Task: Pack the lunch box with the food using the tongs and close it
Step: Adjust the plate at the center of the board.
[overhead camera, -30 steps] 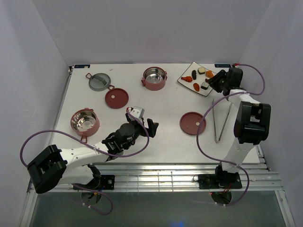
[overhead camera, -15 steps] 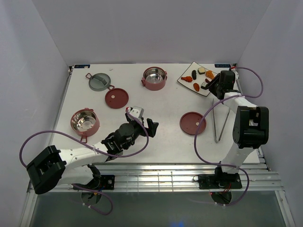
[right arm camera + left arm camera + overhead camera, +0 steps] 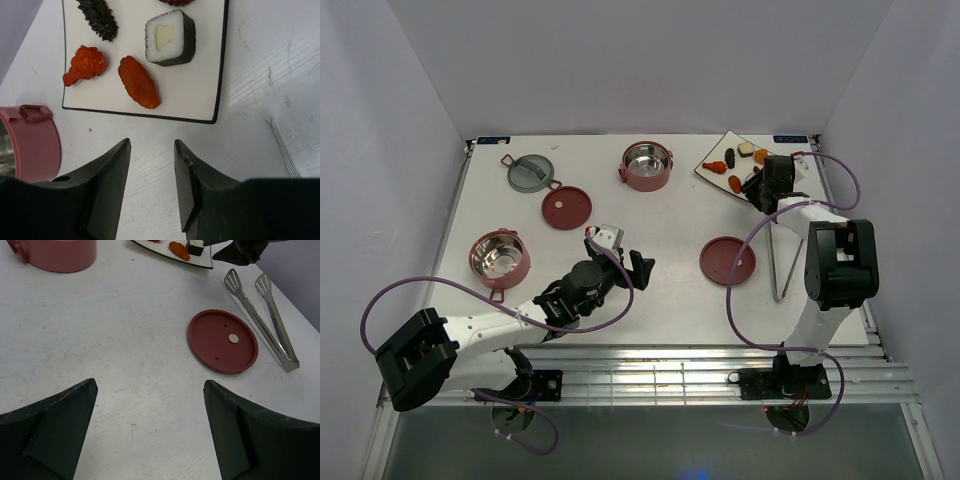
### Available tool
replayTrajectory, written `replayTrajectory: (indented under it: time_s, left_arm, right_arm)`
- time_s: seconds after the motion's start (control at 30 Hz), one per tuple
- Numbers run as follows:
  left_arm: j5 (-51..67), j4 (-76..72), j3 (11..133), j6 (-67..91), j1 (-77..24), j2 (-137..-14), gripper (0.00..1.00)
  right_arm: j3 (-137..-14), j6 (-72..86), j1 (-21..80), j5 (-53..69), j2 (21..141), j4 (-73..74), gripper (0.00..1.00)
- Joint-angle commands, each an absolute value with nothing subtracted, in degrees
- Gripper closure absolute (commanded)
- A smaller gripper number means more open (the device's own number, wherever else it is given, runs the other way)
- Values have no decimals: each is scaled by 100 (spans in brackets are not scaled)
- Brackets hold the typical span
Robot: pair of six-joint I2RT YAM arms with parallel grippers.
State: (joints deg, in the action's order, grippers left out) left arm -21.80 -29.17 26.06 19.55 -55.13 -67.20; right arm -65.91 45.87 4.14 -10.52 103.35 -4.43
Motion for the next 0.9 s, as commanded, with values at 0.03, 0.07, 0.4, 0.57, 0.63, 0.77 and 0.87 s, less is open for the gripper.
replayTrajectory:
  time_s: [0.03,0.07,0.4,0.57,0.63,0.77,0.87]
  left_arm:
    - [-2136,-3015,2593,1986,-5511,-6521,2]
    - [-2144,-3015,2601,1986,-5511,-6521,2]
    - [-2092,-3015,2602,2013,-5511,-6530,2]
    - [-2118,-3015,2602,2004,-5511,-6557,2]
    - [-2092,-3015,2610,2013,-5511,-6557,2]
    - [-2074,-3015,2610,2021,-5511,-6574,2]
    - [-2065,-3015,2610,2021,-5511,-6565,2]
  right_arm:
    - [-6820,5080,509,-1476,10713,-308,52]
    - [-6820,5202,527,-1529,10749,-273,52]
    - [-6618,5713,589,-2399,10793,-282,51]
    - [-6671,5924,589,-2663,10828,-264,51]
    - [-6706,5994,589,-2680,10863,-281,51]
    - [-6794,6099,580,-2821,10942,-255,50]
    - [-6812,6204,589,-2795,11021,-290,50]
